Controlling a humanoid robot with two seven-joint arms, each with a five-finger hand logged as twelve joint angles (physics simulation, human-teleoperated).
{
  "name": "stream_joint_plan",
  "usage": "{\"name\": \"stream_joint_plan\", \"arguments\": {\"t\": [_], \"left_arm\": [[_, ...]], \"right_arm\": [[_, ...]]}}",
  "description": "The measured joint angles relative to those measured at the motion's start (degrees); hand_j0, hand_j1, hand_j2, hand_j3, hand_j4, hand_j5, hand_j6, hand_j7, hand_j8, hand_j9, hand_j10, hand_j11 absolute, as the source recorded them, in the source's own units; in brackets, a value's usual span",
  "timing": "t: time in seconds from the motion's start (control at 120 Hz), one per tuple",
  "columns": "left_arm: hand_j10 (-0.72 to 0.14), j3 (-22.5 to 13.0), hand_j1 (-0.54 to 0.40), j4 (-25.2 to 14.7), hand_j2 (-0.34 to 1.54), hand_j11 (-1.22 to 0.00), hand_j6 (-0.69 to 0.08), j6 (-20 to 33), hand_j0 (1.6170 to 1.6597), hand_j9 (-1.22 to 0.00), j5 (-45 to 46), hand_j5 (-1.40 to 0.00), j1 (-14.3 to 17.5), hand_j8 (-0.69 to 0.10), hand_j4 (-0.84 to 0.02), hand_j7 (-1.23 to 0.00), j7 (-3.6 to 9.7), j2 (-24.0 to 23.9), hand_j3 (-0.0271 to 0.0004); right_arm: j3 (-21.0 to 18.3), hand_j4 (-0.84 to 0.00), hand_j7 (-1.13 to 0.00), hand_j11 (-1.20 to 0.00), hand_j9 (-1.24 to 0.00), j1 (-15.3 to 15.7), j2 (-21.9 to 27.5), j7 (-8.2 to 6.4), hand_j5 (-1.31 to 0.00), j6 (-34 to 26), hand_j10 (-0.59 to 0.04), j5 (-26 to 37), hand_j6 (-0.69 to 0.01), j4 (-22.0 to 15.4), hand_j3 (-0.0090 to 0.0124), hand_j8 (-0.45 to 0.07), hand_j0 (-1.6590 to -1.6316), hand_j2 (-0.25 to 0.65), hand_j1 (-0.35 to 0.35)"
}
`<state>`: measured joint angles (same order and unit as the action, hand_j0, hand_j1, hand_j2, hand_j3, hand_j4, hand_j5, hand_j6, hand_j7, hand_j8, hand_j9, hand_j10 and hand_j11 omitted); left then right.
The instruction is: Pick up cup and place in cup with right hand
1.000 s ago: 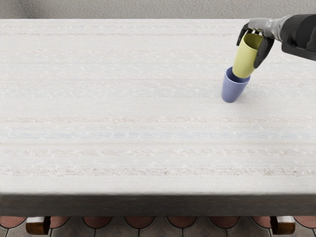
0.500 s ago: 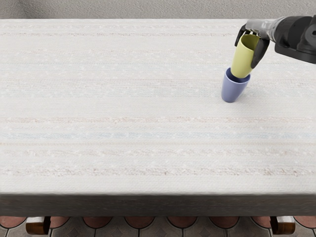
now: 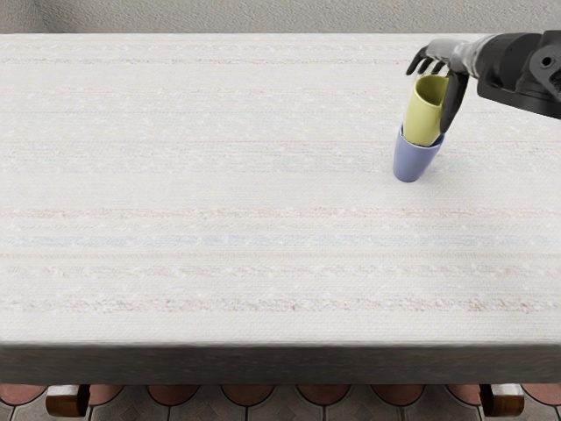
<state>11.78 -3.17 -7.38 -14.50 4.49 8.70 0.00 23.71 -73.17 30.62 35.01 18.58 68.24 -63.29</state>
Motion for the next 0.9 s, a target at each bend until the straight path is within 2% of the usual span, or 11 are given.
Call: {"name": "stream_joint_plan", "arguments": {"t": [0.133,0.308,0.558,0.775,0.9], "left_arm": [[-0.018,0.0,0.328,0.0,0.00,-0.02,-0.018,0.0,1.6581,-0.02,0.0,-0.02,0.0,-0.018,-0.018,-0.02,0.00,0.0,0.0000],[-0.018,0.0,0.328,0.0,0.00,-0.02,-0.018,0.0,1.6581,-0.02,0.0,-0.02,0.0,-0.018,-0.018,-0.02,0.00,0.0,0.0000],[-0.018,0.0,0.328,0.0,0.00,-0.02,-0.018,0.0,1.6581,-0.02,0.0,-0.02,0.0,-0.018,-0.018,-0.02,0.00,0.0,0.0000],[-0.018,0.0,0.328,0.0,0.00,-0.02,-0.018,0.0,1.6581,-0.02,0.0,-0.02,0.1,-0.018,-0.018,-0.02,0.00,0.0,0.0000],[-0.018,0.0,0.328,0.0,0.00,-0.02,-0.018,0.0,1.6581,-0.02,0.0,-0.02,0.1,-0.018,-0.018,-0.02,0.00,0.0,0.0000]], "right_arm": [[0.1,-0.110,-0.24,-0.26,-0.25,0.0,-0.3,-0.01,-0.26,-0.1,-0.095,-0.5,-0.060,0.3,0.0000,-0.045,-1.6552,0.033,-0.210],[0.3,-0.049,-0.10,-0.11,-0.11,-0.1,-0.5,-0.01,-0.11,0.0,-0.042,-0.8,-0.029,0.3,0.0000,-0.022,-1.6569,0.015,-0.291],[0.5,-0.017,-0.03,-0.03,-0.03,-0.1,0.0,-0.01,-0.03,0.8,-0.014,-3.4,-0.012,0.3,0.0000,-0.009,-1.6577,0.005,-0.333],[0.5,-0.008,-0.01,-0.01,-0.01,0.0,3.6,-0.01,-0.01,1.6,-0.007,-6.3,-0.008,0.2,0.0000,-0.006,-1.6579,0.002,-0.344],[0.2,-0.006,-0.01,-0.01,-0.01,0.9,7.3,-0.01,-0.01,2.1,-0.005,-9.1,-0.007,-0.2,0.0000,-0.005,-1.6580,0.002,-0.347]]}}
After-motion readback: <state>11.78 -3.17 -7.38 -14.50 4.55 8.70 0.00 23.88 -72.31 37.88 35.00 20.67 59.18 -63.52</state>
